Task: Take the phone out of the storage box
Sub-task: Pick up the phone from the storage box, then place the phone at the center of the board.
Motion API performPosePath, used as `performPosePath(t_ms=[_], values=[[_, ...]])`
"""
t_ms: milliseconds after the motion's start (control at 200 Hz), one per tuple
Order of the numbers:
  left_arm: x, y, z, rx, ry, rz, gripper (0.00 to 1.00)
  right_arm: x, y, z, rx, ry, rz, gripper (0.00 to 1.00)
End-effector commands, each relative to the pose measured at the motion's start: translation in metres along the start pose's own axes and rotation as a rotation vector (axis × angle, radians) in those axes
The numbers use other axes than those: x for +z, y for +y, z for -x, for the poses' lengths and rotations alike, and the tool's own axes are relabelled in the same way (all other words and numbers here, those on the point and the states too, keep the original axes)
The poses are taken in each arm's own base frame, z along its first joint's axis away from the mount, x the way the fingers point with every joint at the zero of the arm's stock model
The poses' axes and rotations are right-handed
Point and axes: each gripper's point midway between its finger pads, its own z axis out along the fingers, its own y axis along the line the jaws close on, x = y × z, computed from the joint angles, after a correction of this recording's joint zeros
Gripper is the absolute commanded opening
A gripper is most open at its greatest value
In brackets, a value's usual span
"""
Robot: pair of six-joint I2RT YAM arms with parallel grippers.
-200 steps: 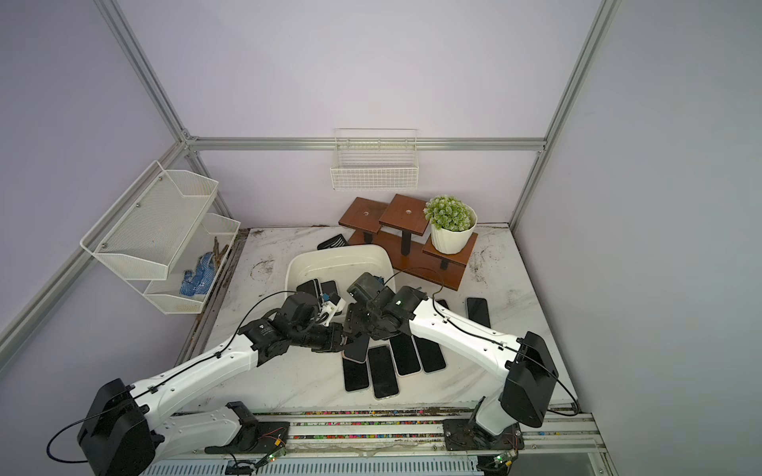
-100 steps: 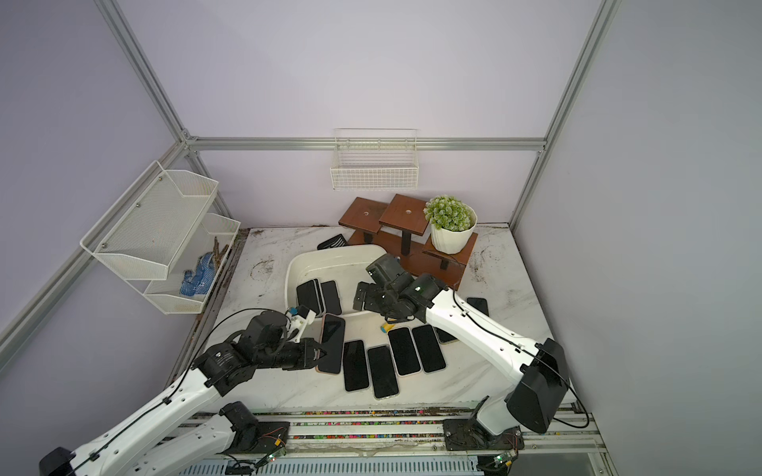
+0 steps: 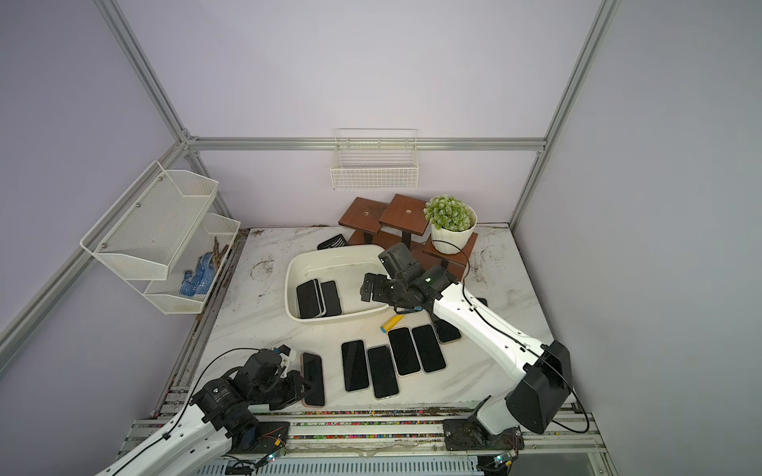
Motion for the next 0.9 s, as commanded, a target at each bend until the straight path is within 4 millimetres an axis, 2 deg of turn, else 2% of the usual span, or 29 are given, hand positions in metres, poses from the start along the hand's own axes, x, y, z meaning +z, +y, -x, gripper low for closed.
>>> performPosePath(t_ms=[0, 295, 560, 680, 700, 760, 815, 855, 895], values=[[0.012, -0.029, 0.014, 0.014, -0.025, -0.122, 0.0, -0.006, 0.007, 0.01, -0.026, -0.02, 0.034, 1.0], [0.051, -0.029, 0.012, 0.057, 0.07, -0.121, 0.0, -0.026, -0.015, 0.021, -0.019, -0.051, -0.004, 1.0], [0.083, -0.037, 0.007, 0.12, 0.191, -0.104, 0.0, -0.033, -0.035, 0.023, 0.002, -0.06, -0.027, 1.0], [0.094, -0.027, 0.003, 0.117, 0.234, -0.06, 0.0, -0.034, -0.04, 0.022, 0.01, -0.056, -0.03, 1.0], [0.094, -0.025, 0.003, 0.116, 0.237, -0.05, 0.07, -0.034, -0.041, 0.021, 0.01, -0.055, -0.032, 1.0], [0.093, -0.017, 0.001, 0.113, 0.245, -0.014, 0.39, -0.035, -0.043, 0.02, 0.009, -0.056, -0.034, 1.0], [0.092, -0.005, -0.002, 0.106, 0.254, 0.037, 0.62, -0.035, -0.045, 0.019, 0.009, -0.054, -0.038, 1.0], [0.089, 0.001, -0.003, 0.105, 0.249, 0.067, 0.71, -0.035, -0.046, 0.019, 0.005, -0.053, -0.042, 1.0], [0.085, 0.006, -0.003, 0.105, 0.246, 0.089, 0.76, -0.035, -0.047, 0.018, 0.004, -0.051, -0.045, 1.0]])
